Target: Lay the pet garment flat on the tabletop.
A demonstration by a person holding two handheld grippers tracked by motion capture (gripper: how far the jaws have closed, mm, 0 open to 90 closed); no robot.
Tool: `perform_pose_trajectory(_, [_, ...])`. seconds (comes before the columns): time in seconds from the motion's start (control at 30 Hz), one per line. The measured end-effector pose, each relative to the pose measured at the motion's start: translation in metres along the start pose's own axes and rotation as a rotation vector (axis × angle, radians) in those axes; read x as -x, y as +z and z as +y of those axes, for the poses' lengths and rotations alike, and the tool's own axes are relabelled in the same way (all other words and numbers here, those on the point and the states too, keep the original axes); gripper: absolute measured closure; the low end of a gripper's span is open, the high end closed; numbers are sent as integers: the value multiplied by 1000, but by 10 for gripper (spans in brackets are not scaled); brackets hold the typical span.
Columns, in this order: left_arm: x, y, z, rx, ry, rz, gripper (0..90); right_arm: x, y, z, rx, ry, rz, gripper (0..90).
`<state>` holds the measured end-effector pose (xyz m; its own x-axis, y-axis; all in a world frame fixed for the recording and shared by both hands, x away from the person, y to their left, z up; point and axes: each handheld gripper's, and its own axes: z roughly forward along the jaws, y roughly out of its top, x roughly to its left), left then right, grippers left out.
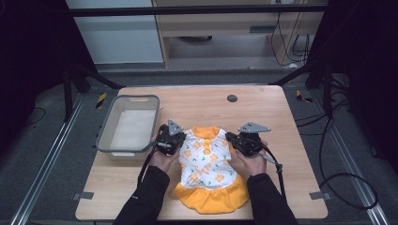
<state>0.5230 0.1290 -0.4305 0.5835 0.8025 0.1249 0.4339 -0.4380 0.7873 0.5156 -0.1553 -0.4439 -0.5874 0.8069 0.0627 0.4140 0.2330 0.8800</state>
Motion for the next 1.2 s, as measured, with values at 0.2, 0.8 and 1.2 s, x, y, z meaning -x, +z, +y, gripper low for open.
perform_pose_trajectory(0.2, [-4,4,11,43,-11,26,853,7,5,9,37,1,-28,853])
perform_pose_trajectory(0.8, [-22,33,31,53,-108,59,669,32,41,9,16,8,-188,707])
perform_pose_trajectory(1.2, [-19,-11,37,104,-81,-9,532,28,-3,25,67,-14,-159,629])
